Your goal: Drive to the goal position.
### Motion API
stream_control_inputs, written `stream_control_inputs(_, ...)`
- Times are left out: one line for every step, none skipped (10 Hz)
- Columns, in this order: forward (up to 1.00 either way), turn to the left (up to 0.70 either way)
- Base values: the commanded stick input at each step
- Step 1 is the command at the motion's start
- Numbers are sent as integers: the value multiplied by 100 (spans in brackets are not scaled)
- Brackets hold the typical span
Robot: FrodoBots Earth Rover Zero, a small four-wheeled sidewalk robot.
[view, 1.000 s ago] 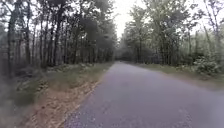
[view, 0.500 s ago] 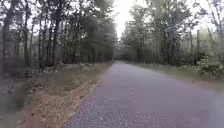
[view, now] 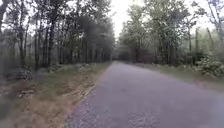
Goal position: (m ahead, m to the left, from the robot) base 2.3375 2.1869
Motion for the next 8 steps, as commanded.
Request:
stream_control_inputs(45,0)
stream_control_inputs(45,0)
stream_control_inputs(45,0)
stream_control_inputs(45,0)
stream_control_inputs(45,0)
stream_control_inputs(45,0)
stream_control_inputs(45,0)
stream_control_inputs(45,0)
